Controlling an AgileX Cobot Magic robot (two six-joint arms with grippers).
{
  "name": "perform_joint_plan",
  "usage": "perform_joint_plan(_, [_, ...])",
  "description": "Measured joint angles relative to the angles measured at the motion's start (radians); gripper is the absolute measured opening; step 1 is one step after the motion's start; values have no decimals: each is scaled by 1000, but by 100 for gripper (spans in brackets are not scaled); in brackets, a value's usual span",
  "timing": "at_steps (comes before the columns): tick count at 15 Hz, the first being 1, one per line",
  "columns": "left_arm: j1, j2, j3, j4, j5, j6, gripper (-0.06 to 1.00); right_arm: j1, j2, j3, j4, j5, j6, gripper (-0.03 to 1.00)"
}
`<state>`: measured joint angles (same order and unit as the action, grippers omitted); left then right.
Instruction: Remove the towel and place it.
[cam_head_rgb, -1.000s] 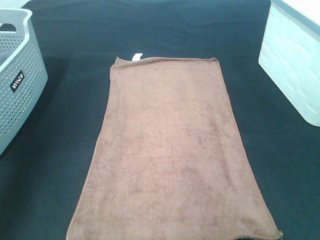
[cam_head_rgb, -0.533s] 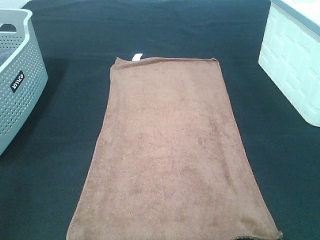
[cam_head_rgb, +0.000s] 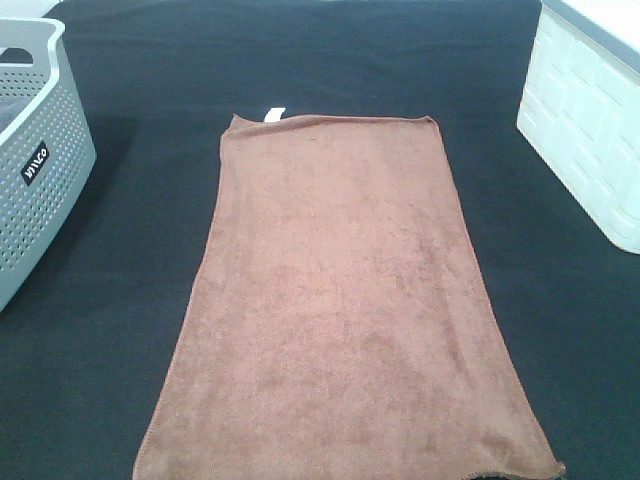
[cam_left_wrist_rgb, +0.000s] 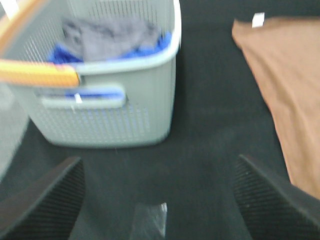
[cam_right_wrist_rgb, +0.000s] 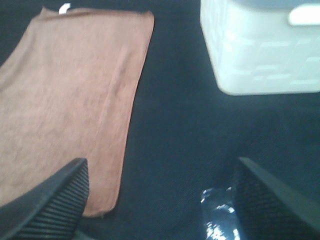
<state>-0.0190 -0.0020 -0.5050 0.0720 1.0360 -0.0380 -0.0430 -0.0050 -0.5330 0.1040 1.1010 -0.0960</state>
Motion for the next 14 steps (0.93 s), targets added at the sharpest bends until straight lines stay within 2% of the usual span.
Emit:
perform_joint_plan(2, [0,-3,4,-9,4,0,77,0,0,29,26,-33,-12,72])
perform_joint_plan(5, [0,-3,7,-33,7,4,77,0,0,32,28,-38,-17,72])
perform_joint_plan(14, [0,-3,7,-33,7,4,77,0,0,32,30,-38,-20,72])
